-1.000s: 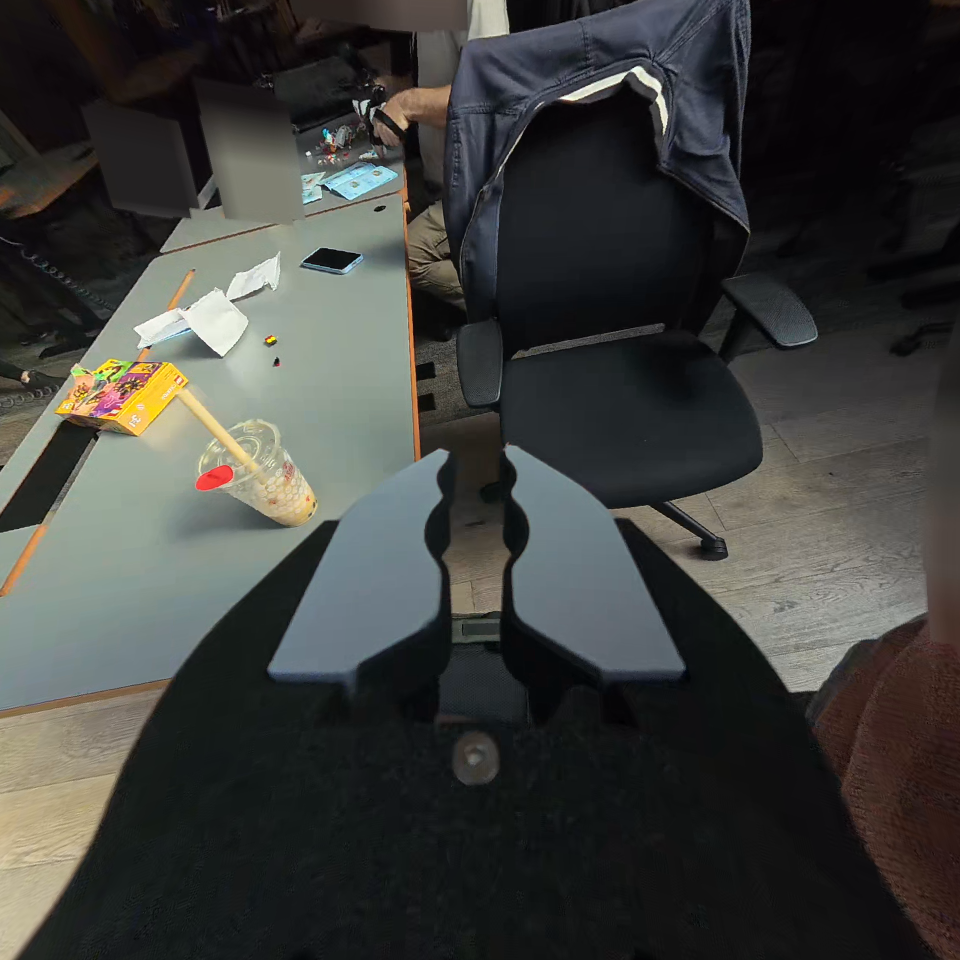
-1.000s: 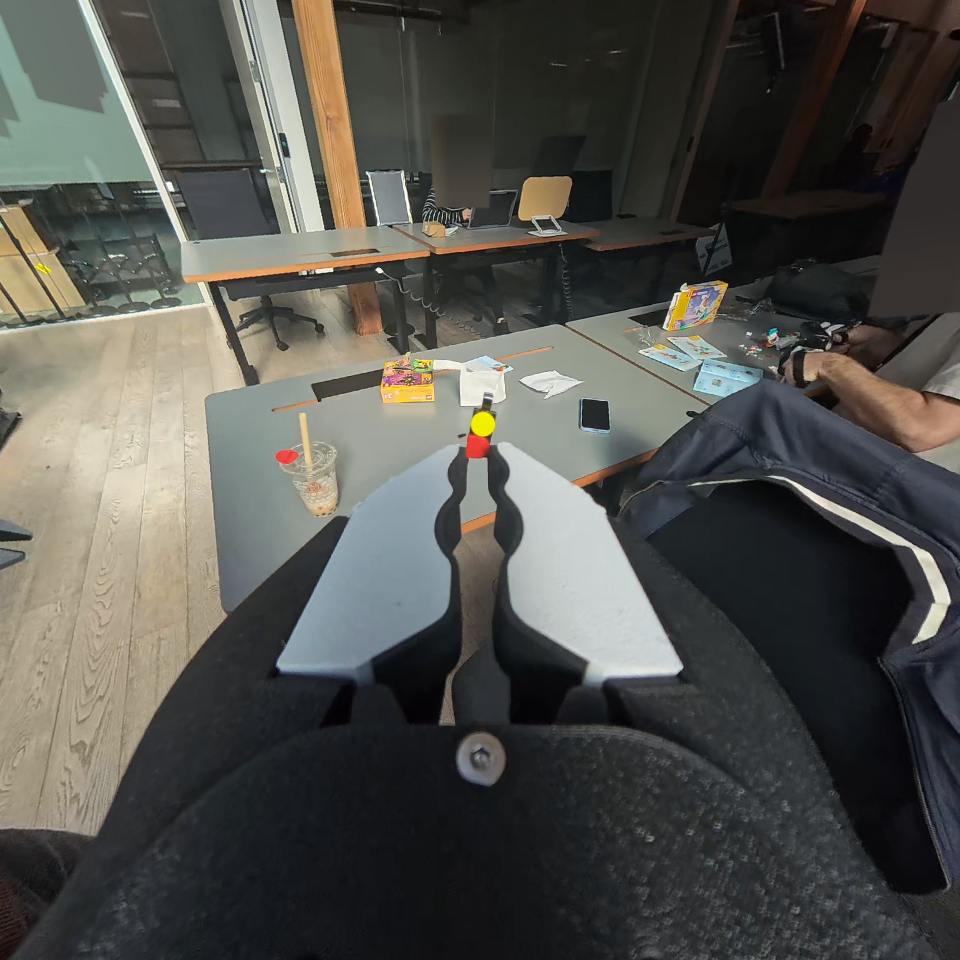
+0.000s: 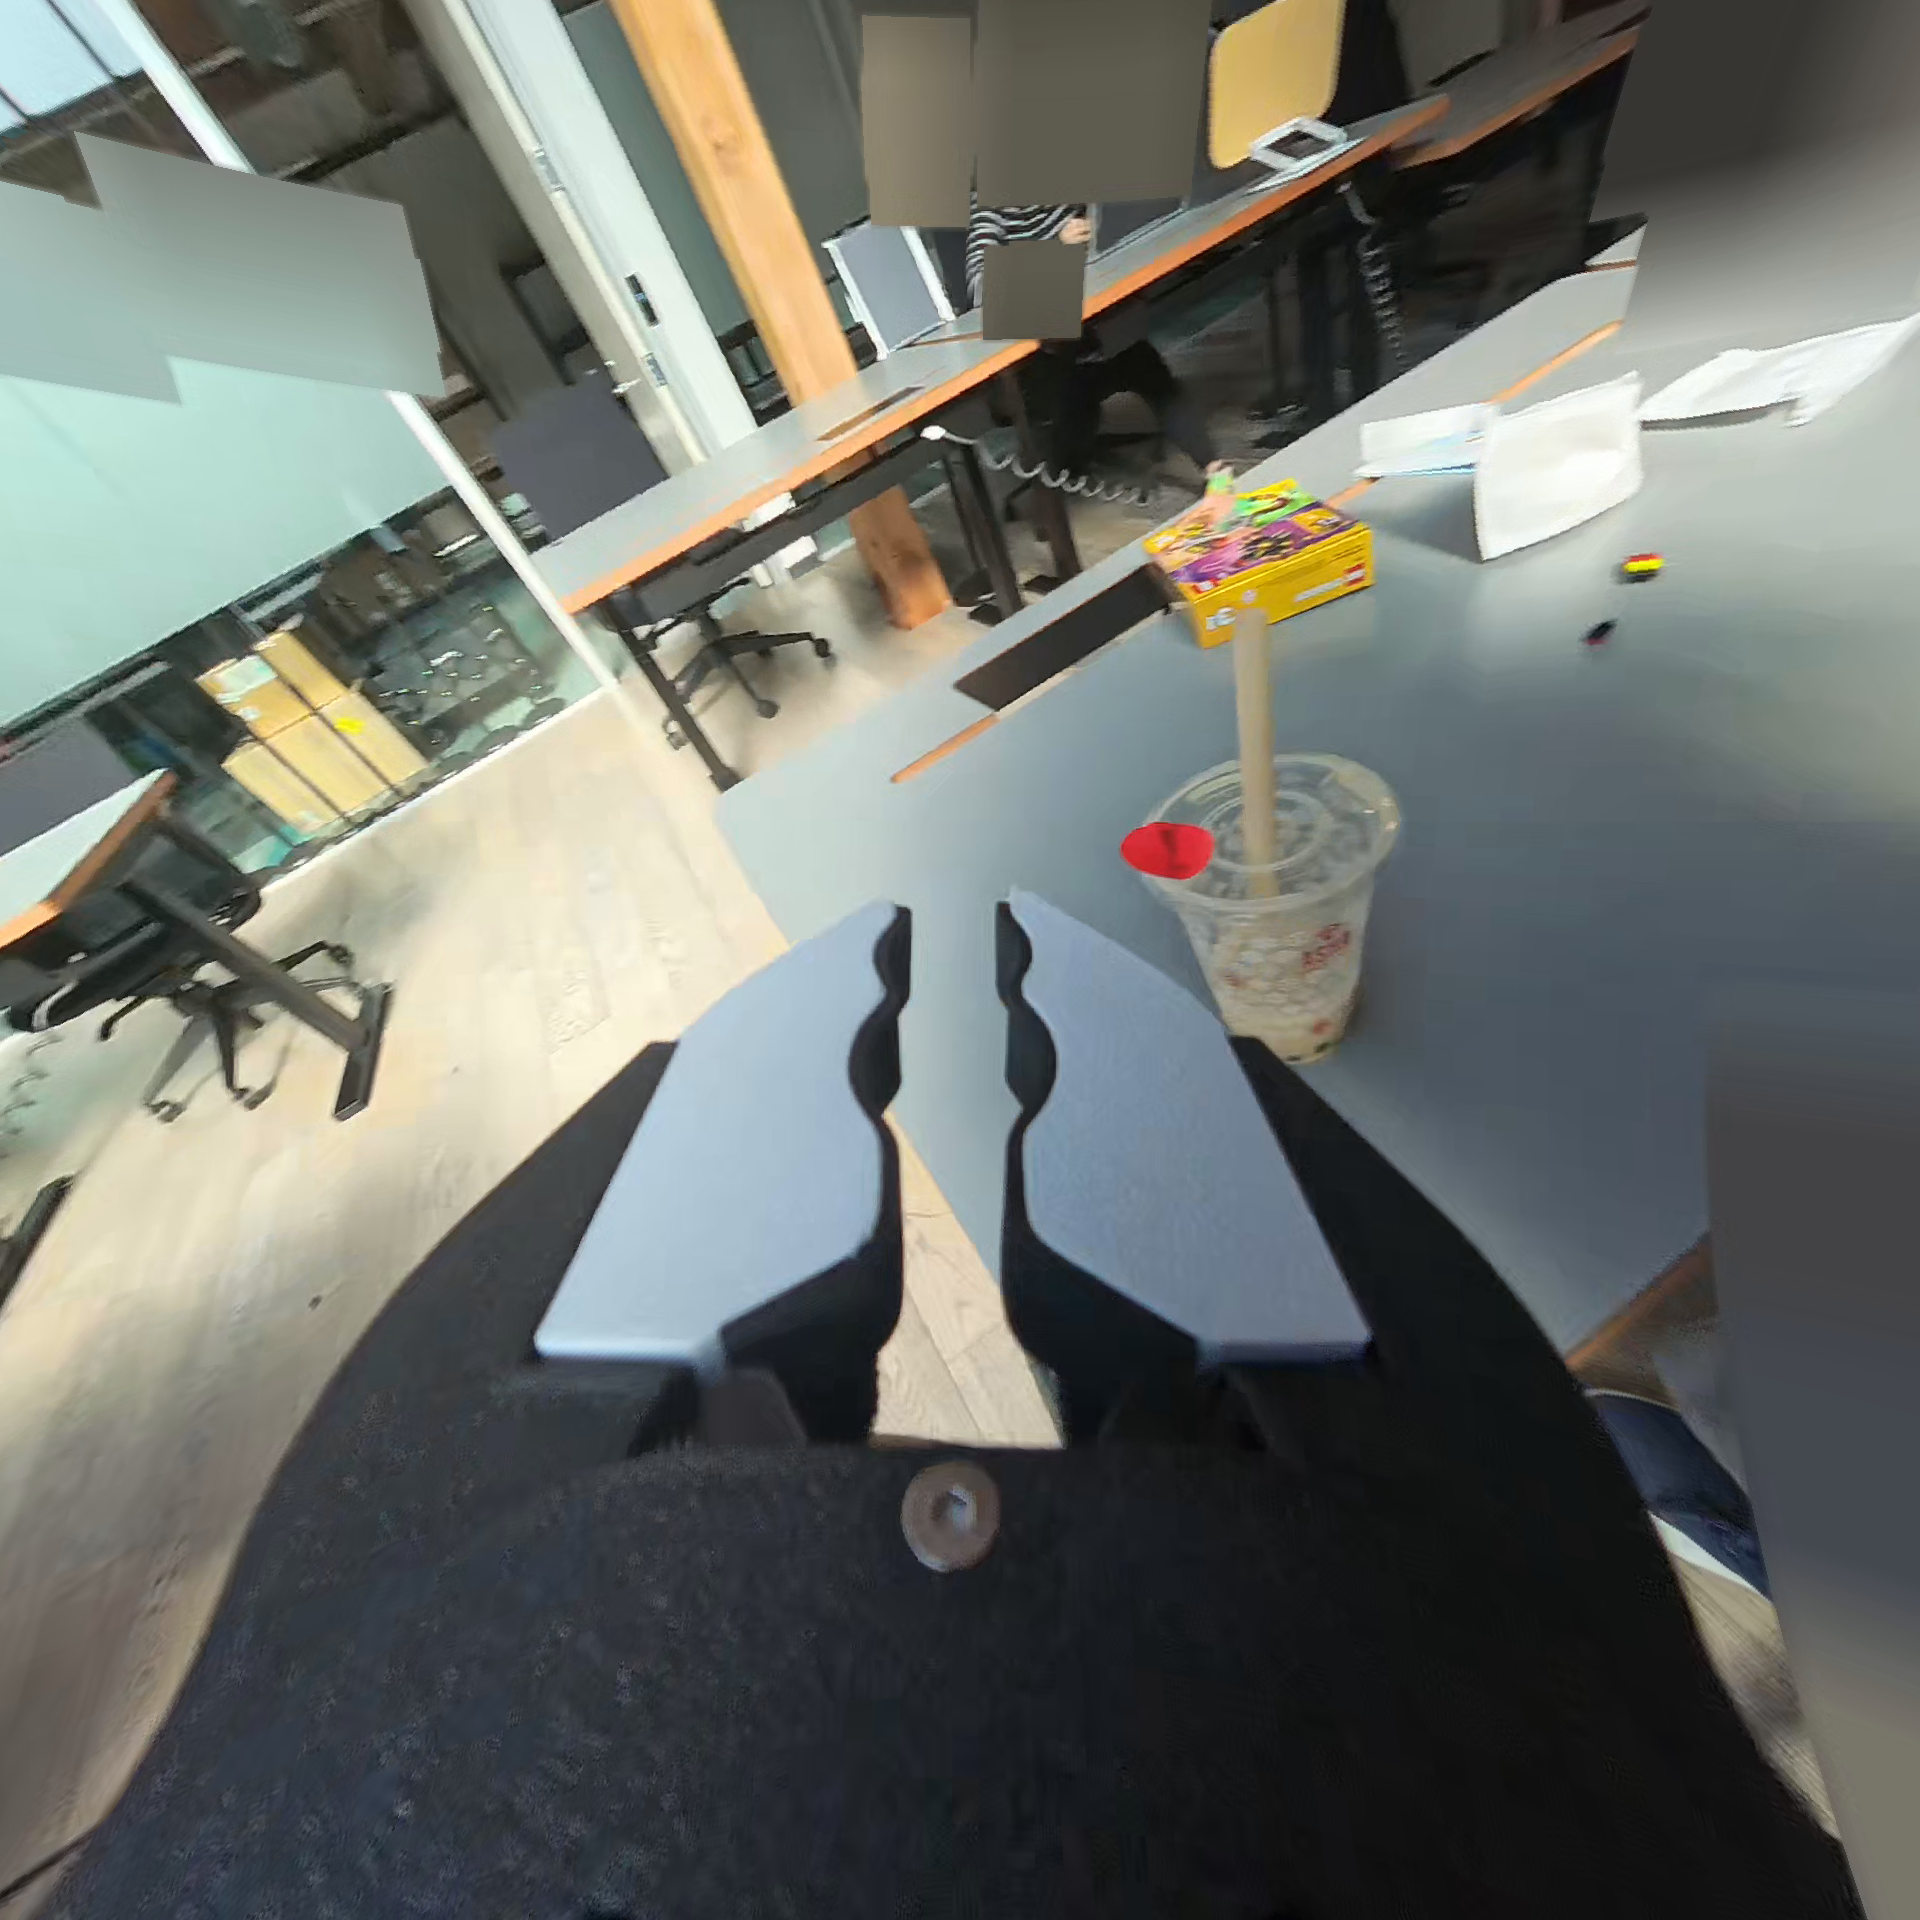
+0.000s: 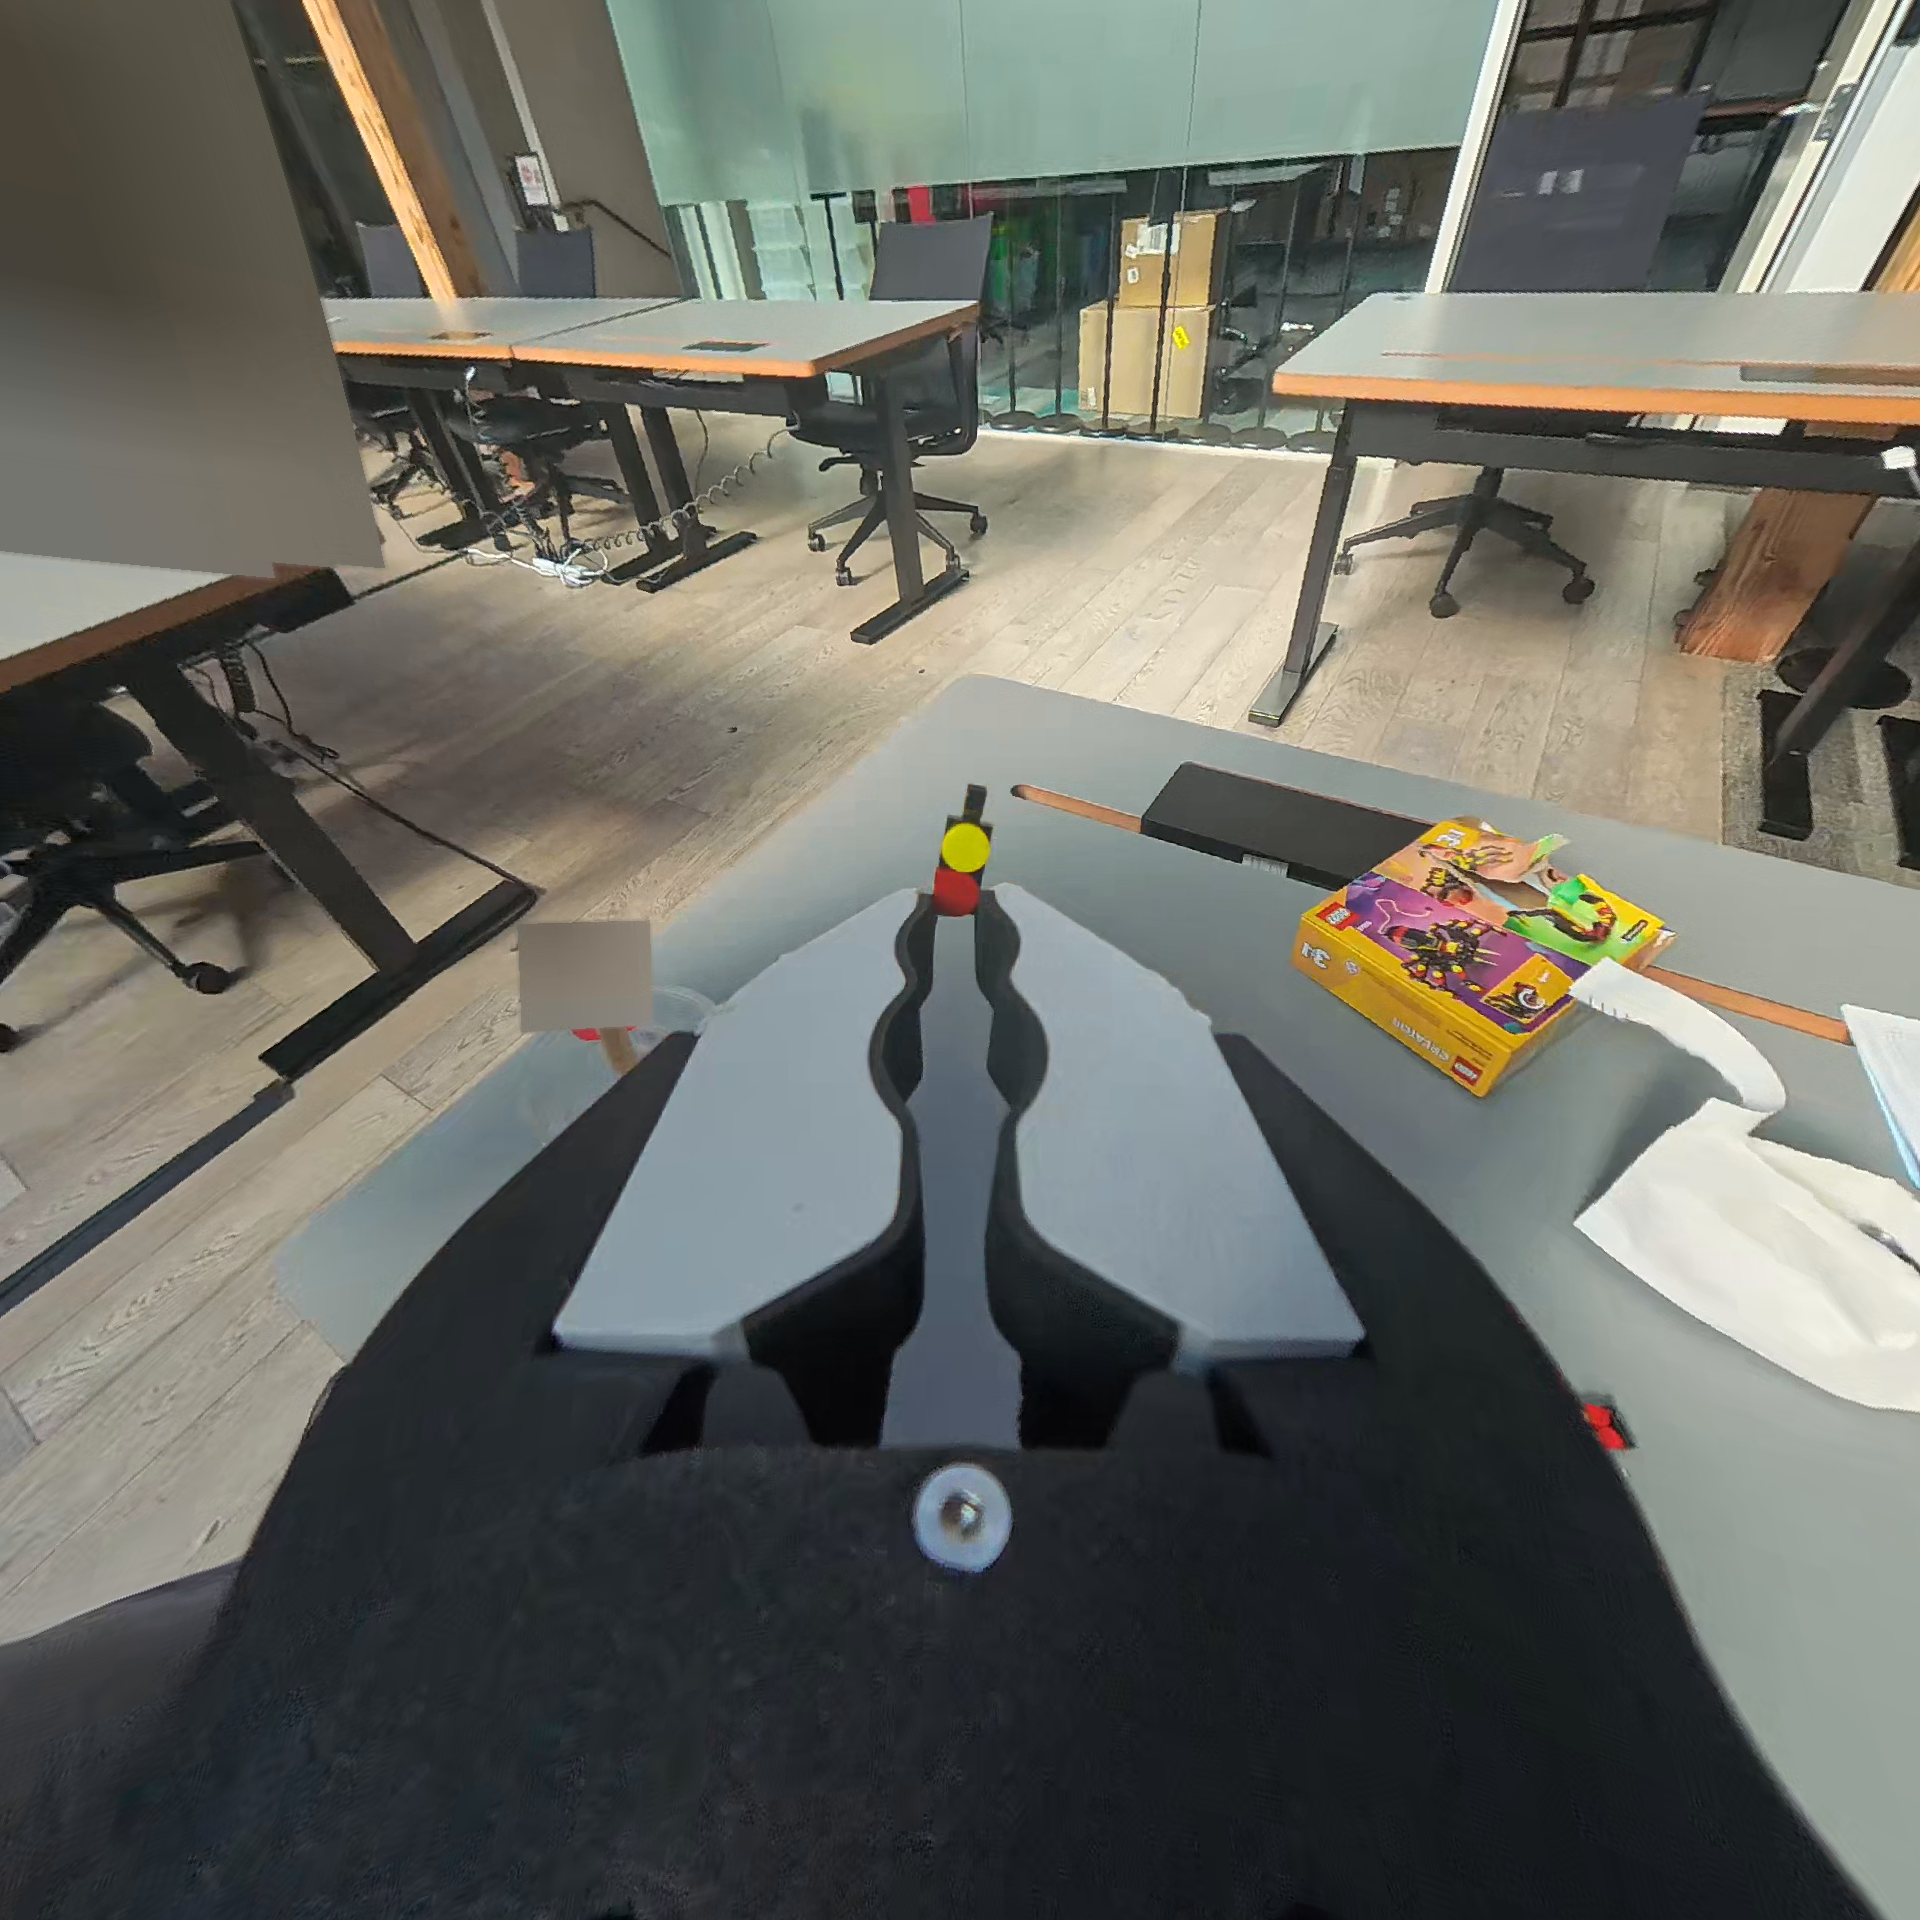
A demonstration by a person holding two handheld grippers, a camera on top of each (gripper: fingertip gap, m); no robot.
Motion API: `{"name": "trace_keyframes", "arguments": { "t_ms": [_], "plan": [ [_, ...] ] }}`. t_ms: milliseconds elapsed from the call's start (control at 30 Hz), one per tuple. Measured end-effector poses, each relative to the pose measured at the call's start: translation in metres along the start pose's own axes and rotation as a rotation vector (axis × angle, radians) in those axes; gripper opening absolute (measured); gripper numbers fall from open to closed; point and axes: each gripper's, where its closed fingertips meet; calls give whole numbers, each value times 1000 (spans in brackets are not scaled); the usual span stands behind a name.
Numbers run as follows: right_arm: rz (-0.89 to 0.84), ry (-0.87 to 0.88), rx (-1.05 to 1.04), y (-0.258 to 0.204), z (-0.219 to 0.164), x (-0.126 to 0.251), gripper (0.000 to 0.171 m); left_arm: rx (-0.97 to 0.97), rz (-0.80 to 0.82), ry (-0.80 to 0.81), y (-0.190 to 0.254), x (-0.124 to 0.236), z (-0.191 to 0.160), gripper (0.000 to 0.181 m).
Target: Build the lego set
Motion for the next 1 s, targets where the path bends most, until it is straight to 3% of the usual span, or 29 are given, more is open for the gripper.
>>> {"name": "trace_keyframes", "arguments": {
  "t_ms": [100,233,367,567,733,900,1000],
  "plan": [
    [93,-67,4,37,-41,-29,7,-76,177,-21,2,-16,-13,15],
    [155,-59,72,73,-71,-41,7,-124,285,126,28,-31,17,15],
    [45,-128,302,135,-103,-40,7,-195,279,283,68,-34,44,15],
    [45,-543,324,243,-193,-2,7,-218,277,280,116,-27,47,14],
    [58,-655,373,296,-232,13,7,-215,302,356,176,-14,101,14],
    [77,-773,403,327,-249,16,7,-195,157,378,248,-39,167,14],
    [93,-792,384,335,-247,19,28,-257,48,364,291,-51,194,14]
  ]
}}
Point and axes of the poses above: each gripper's, where its closed fingertips meet, x back along the fingers, z out of its top, y = z × x across the jaws, and after that the axes turned 12 degrees about -x, right-handed
